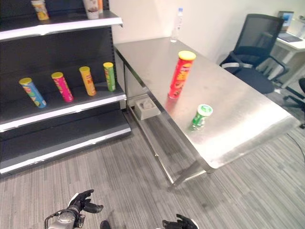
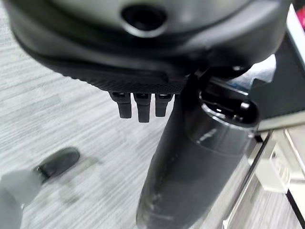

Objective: Put the goods on the table back onto the shelves and tidy them up.

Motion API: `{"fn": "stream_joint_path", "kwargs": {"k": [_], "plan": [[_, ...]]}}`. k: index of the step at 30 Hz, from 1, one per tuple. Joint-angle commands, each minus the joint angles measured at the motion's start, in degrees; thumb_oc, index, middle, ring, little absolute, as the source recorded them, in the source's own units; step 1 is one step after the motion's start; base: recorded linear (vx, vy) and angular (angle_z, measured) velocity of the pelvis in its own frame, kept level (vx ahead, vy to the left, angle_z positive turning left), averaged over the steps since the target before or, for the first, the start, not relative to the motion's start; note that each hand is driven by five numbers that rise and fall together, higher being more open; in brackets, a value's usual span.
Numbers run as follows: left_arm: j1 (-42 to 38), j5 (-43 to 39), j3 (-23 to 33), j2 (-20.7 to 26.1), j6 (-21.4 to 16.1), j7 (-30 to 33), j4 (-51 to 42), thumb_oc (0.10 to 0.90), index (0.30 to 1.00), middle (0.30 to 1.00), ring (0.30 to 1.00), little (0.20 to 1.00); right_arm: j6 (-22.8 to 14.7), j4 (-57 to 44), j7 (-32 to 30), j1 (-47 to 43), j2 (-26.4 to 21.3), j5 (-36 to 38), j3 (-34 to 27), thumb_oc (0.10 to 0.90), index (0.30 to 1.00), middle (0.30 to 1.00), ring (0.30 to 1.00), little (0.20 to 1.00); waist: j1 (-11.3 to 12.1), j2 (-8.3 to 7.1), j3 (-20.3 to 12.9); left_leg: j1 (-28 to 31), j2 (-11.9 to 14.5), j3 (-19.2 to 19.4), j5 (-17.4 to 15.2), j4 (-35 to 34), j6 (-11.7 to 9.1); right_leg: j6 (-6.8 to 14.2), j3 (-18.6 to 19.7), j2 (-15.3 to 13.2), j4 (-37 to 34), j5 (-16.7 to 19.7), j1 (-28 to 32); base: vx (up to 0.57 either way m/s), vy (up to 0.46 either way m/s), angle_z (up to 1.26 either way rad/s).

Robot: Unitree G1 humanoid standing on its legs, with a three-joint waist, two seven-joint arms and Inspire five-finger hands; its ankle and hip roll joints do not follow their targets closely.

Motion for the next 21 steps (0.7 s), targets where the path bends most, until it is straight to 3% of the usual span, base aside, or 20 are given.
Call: {"fn": "stream_joint_path", "kwargs": {"k": [1, 3, 4, 5, 12, 17, 21], "plan": [[-1.9, -0.6, 1.2, -0.4, -2.7, 0.4, -0.5, 0.800, 0.900, 0.900, 0.900, 0.900, 0.3, -1.3, -0.2, -0.2, -2.2, 0.2, 2.0, 0.800, 0.900, 0.900, 0.900, 0.900, -1.1, 0.72, 1.2, 1.1, 2.0, 2.0, -3.8, 0.5, -5.1, -4.3, -7.6, 5.2, -21.6, -1.9, 0.8, 0.26, -0.099, 0.10], [-1.9, 0.2, 0.7, -0.3, -2.8, 0.4, -0.2, 0.800, 0.900, 0.900, 0.900, 0.900, 0.2, -1.2, -0.4, -0.5, -2.5, 0.5, 2.1, 0.800, 0.900, 0.900, 0.900, 0.900, -1.8, 0.42, 1.2, 1.5, 1.8, 1.6, -4.4, 0.5, -5.9, -3.7, -7.2, 7.2, -34.7, -1.9, 1.2, 0.17, -0.150, 0.06], [-1.9, 0.2, 0.7, -0.3, -2.8, 0.4, -0.2, 0.800, 0.900, 0.900, 0.900, 0.900, 0.2, -1.2, -0.4, -0.5, -2.5, 0.5, 2.1, 0.800, 0.900, 0.900, 0.900, 0.900, -1.8, 0.52, 1.1, 1.3, 1.9, 1.6, -4.3, 0.5, -5.9, -3.8, -7.2, 7.3, -35.1, -1.6, 1.3, 0.14, -0.162, 0.05], [-1.9, 2.1, 0.3, -0.2, -2.8, 0.5, 1.0, 0.800, 0.900, 0.900, 0.900, 0.900, 0.6, -0.5, -0.2, -0.8, -2.8, 0.2, 2.2, 0.800, 0.900, 0.900, 0.900, 0.900, -2.1, -0.38, 0.9, 1.6, 1.7, 0.9, -5.1, 0.5, -6.4, -2.4, -4.4, 8.1, -43.2, -0.9, 3.7, 0.07, -0.099, 0.27], [-0.1, 1.2, 1.2, -1.3, -3.1, 0.3, 1.6, 0.800, 0.900, 0.900, 0.900, 0.900, 0.4, 1.6, -1.0, 1.2, -2.7, 0.9, 0.5, 0.800, 0.900, 0.900, 0.900, 0.900, -1.3, -0.88, -1.5, 2.6, 2.7, 0.6, -4.5, 0.8, -7.7, -3.2, -6.8, 10.1, -49.6, 0.7, 9.4, 0.12, -0.138, 0.27], [-0.8, 1.4, 0.9, -1.6, -3.2, 0.2, 1.8, 0.800, 0.900, 0.900, 0.900, 0.900, 0.4, 5.6, -2.1, 2.8, -2.8, 1.1, -2.2, 0.800, 0.900, 0.900, 0.900, 0.900, -2.1, -0.78, -1.4, 3.7, 3.4, 1.7, -5.0, 0.9, -8.3, -3.3, -7.2, 10.8, -51.3, 0.4, 11.2, 0.05, -0.050, 0.06], [-1.9, 0.9, 0.6, -1.5, -3.6, 0.4, 1.5, 0.800, 0.900, 0.900, 0.900, 0.900, 0.4, 10.2, -2.7, 6.6, -3.1, 3.9, -7.6, 0.800, 0.900, 0.900, 0.900, 0.900, -4.6, -0.55, -0.8, 4.2, 3.4, 4.3, -5.5, 0.9, -8.2, -2.8, -5.5, 11.1, -51.3, 1.0, 10.1, 0.00, 0.009, -0.18]]}}
